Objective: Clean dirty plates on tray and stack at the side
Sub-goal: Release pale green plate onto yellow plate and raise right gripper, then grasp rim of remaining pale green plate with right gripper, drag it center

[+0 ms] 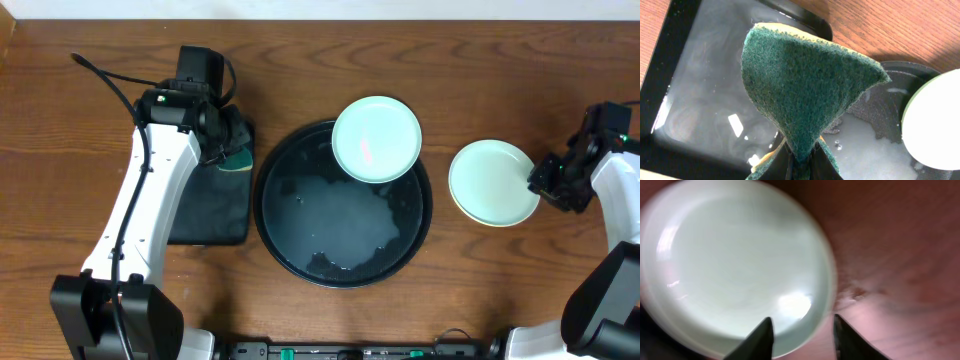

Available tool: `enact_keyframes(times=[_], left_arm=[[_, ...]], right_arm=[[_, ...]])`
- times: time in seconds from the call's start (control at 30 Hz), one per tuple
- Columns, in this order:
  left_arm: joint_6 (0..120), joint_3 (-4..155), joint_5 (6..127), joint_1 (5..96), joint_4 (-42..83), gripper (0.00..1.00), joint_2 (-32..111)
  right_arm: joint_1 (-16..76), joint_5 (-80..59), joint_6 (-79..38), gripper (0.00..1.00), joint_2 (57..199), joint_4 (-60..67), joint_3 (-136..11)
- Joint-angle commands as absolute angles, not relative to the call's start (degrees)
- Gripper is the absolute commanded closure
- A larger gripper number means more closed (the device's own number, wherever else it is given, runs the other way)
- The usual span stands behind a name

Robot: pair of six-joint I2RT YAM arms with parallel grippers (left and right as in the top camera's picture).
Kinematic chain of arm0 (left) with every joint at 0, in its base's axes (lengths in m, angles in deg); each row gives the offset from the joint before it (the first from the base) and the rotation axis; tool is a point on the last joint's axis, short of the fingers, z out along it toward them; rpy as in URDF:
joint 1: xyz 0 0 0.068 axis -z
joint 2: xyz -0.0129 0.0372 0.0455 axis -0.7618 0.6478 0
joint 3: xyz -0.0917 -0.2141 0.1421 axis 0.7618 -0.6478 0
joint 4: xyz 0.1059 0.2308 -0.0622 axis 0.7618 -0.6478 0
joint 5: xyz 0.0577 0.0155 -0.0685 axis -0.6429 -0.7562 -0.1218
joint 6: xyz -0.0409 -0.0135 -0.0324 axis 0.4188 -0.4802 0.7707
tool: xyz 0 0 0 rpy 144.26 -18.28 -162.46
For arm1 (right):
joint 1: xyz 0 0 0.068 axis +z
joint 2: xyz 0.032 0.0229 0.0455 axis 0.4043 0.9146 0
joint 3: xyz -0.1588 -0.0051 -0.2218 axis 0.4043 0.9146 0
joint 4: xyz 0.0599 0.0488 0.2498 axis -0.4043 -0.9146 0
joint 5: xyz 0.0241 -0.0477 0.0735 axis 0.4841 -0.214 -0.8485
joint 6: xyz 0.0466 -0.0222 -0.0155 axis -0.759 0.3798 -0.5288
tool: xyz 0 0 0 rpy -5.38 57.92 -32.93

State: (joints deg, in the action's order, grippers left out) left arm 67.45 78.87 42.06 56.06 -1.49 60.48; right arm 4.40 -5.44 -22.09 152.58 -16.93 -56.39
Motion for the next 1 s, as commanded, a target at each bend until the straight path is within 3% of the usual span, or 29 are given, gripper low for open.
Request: enact_keyframes(times=[0.0, 0.4, 0.53, 0.77, 0.97], left_arm=[[66.7, 79.7, 41.6, 56.1, -1.3, 0.93, 60.4], [66.7, 79.7, 41.6, 56.6, -1.3, 0.93, 60.4], [66.7, 79.7, 41.6, 57.6, -1.3, 0.93, 60.4], [66.7, 79.7, 41.5, 59.3, -1.3, 0.93, 60.4], [66.7, 79.7, 41.6, 59.4, 0.0, 0.92, 61.3]], right_arm=[[7.1, -19.1, -14.7, 0.54, 150.8, -17.4, -62.7], [26.5, -17.2, -9.4, 0.26, 157.8, -22.0, -86.5], [28.2, -17.6, -5.9, 0.01, 165.9, -27.1, -94.1], [28.4, -19.4, -6.1, 0.03, 174.5, -25.8, -94.9], [29.9, -20.8, -6.2, 0.32, 181.5, -21.2, -94.8]])
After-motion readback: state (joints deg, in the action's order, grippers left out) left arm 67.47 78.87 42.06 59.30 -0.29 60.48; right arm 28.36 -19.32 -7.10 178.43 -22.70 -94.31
